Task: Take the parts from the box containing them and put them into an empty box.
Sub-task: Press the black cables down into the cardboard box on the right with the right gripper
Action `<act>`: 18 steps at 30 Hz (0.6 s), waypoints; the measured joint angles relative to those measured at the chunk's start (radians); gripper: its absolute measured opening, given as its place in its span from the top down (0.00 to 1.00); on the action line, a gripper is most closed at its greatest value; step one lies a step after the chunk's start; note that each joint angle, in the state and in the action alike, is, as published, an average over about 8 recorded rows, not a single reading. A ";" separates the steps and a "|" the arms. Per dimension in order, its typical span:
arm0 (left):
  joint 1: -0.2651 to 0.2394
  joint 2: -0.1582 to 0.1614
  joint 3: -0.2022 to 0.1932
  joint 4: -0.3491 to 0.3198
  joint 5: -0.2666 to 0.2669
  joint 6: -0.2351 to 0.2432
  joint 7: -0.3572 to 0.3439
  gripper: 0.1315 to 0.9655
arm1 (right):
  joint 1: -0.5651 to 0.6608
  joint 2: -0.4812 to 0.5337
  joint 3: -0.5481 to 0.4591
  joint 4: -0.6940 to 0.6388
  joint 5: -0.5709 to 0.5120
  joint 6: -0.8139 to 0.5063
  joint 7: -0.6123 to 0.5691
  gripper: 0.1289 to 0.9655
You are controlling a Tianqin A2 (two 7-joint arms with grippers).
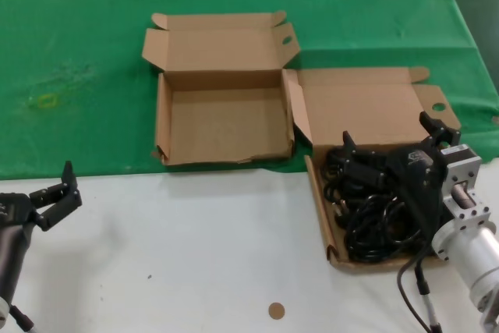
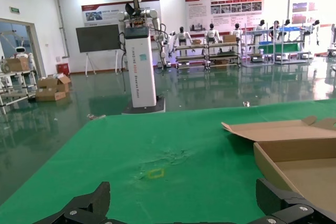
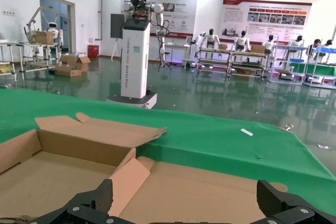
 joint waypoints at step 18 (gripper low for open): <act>0.000 0.000 0.000 0.000 0.000 0.000 0.000 0.07 | -0.005 -0.002 0.001 0.010 -0.003 0.004 -0.009 0.00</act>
